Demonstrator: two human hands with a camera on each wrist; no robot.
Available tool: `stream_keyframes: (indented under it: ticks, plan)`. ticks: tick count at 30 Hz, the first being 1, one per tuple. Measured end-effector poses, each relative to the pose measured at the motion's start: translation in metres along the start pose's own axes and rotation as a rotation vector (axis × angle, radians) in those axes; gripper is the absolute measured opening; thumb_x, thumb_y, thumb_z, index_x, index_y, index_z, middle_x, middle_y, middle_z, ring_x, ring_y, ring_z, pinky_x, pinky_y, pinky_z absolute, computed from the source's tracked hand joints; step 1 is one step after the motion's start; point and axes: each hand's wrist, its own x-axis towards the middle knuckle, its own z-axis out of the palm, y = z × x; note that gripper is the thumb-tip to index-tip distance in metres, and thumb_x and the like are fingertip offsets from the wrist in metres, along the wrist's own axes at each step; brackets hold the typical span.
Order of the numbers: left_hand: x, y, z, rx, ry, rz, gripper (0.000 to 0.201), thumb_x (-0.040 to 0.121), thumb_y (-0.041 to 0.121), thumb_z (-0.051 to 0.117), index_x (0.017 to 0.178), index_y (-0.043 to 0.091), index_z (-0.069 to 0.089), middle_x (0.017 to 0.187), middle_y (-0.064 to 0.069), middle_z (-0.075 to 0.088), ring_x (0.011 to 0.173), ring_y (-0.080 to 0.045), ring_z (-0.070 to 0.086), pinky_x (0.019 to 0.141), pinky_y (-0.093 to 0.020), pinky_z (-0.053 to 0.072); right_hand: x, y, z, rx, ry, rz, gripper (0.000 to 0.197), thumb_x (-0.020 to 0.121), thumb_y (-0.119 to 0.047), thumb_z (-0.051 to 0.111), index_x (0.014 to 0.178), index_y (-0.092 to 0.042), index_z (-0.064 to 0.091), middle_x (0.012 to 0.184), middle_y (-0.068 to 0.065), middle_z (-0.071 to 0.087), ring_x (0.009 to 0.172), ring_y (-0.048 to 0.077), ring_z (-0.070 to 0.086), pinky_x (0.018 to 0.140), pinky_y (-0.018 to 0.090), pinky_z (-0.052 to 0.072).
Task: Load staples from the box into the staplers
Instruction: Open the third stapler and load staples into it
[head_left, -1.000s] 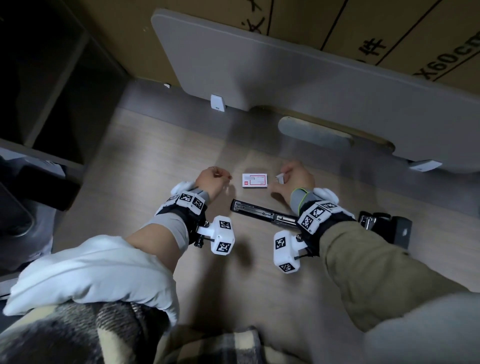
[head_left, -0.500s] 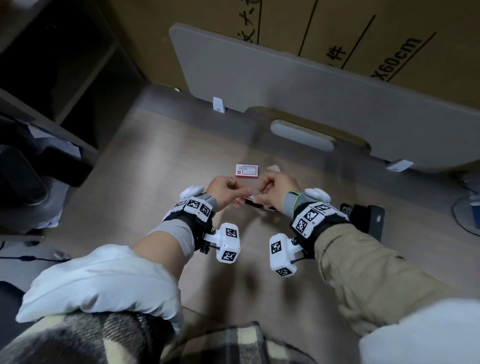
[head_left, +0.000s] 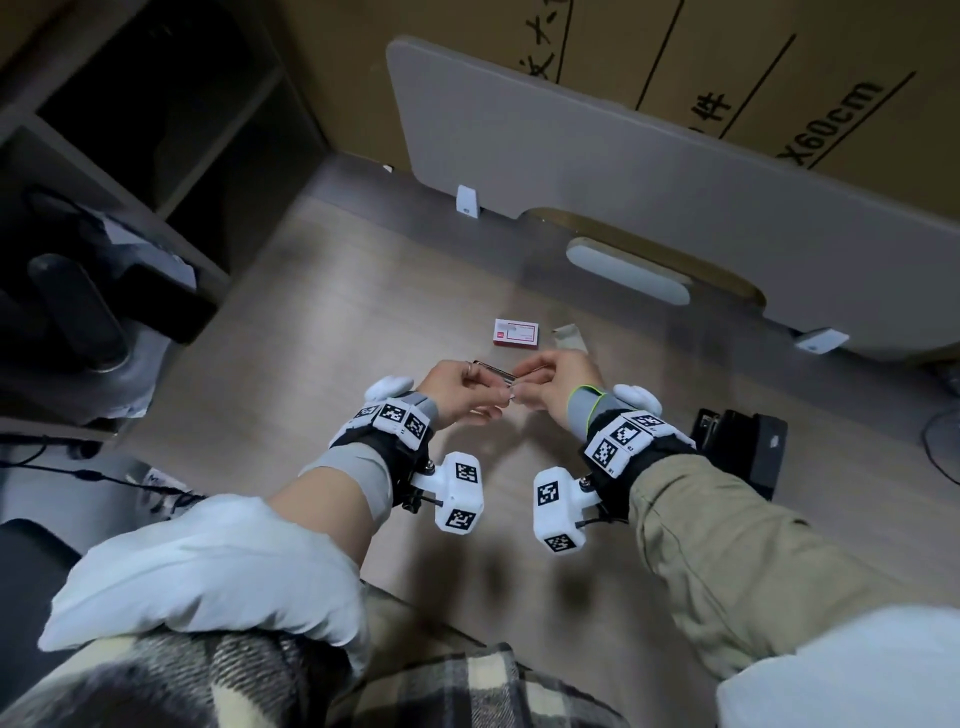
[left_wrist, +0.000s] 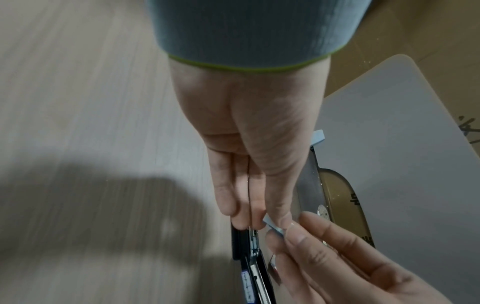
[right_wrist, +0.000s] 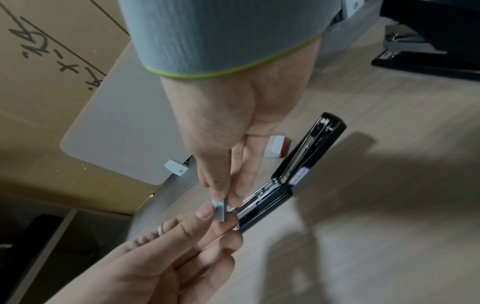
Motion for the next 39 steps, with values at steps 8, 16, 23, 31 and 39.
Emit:
stream_keyframes:
  ticks: [8,16,23,31,39]
  plan:
    - [0.005,-0.007,-0.034,-0.028,0.040,0.006,0.009,0.086,0.007,0.074,0.090,0.006,0.065,0.072,-0.008,0.069,0.060,-0.014,0.065,0.062,-0.024,0.058,0.010,-0.007,0.025,0.049,0.050,0.074,0.026,0.071,0.005,0.079,0.075,-0.018,0.067,0.059,0.000,0.068,0.065,0.027,0.066,0.076,0.047,0.061]
    - [0.025,-0.009,-0.061,0.026,0.052,-0.040,0.019,0.094,0.012,0.064,0.110,0.003,0.067,0.071,-0.004,0.060,0.058,-0.011,0.060,0.068,-0.027,0.057,0.027,-0.010,0.043,0.103,0.108,0.270,0.020,0.092,-0.013,0.064,0.081,-0.013,0.047,0.060,0.010,0.057,0.025,0.008,0.046,0.030,0.017,0.039]
    - [0.050,-0.009,-0.067,0.122,-0.026,-0.103,0.013,0.090,0.001,0.063,0.090,0.013,0.068,0.077,-0.008,0.063,0.065,-0.015,0.061,0.072,-0.029,0.058,0.044,0.004,0.057,0.155,0.200,0.338,0.024,0.092,-0.001,0.049,0.079,-0.019,0.038,0.063,0.014,0.065,0.032,0.020,0.051,0.031,0.019,0.036]
    - [0.063,-0.012,-0.067,0.139,-0.073,-0.131,0.005,0.094,0.016,0.064,0.092,0.013,0.067,0.072,0.004,0.074,0.057,-0.005,0.064,0.062,-0.021,0.048,0.040,0.009,0.058,0.091,0.282,0.339,0.020,0.073,-0.007,0.066,0.069,-0.019,0.051,0.053,0.006,0.062,0.031,0.015,0.049,0.035,0.019,0.038]
    - [0.065,0.005,-0.059,0.198,0.021,-0.016,0.020,0.080,0.007,0.079,0.096,0.006,0.068,0.080,-0.011,0.075,0.061,-0.013,0.067,0.062,-0.022,0.054,0.042,0.004,0.040,0.002,0.256,0.262,0.026,0.073,-0.003,0.076,0.077,-0.021,0.058,0.069,-0.001,0.063,0.063,0.018,0.060,0.066,0.029,0.054]
